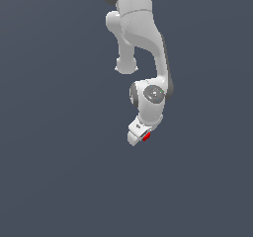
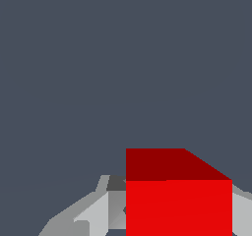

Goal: Pick up the red cube and move it to a goal position.

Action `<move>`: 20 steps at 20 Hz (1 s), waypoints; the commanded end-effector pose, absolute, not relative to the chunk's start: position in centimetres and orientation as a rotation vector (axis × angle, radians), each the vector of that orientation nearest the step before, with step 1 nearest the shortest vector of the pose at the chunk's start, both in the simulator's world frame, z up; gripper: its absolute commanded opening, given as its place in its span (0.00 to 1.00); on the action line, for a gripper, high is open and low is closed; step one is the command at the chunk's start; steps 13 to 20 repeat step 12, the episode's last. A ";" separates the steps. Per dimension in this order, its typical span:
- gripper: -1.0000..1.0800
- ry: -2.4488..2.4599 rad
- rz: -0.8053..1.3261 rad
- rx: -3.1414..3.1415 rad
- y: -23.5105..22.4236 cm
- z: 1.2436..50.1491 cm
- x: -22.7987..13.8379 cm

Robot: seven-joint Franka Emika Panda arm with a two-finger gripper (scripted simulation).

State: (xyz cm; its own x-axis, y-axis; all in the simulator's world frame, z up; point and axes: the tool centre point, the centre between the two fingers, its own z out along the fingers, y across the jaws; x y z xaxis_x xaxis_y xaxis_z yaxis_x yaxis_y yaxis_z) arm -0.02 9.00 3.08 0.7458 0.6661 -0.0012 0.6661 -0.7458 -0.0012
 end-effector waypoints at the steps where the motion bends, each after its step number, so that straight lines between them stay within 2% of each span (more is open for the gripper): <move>1: 0.00 -1.120 0.000 -2.935 9.1 4.1 0.7; 9: 0.00 -1.120 0.000 -2.935 9.4 6.8 2.6; 20: 0.00 -1.120 0.000 -2.935 9.5 7.0 2.8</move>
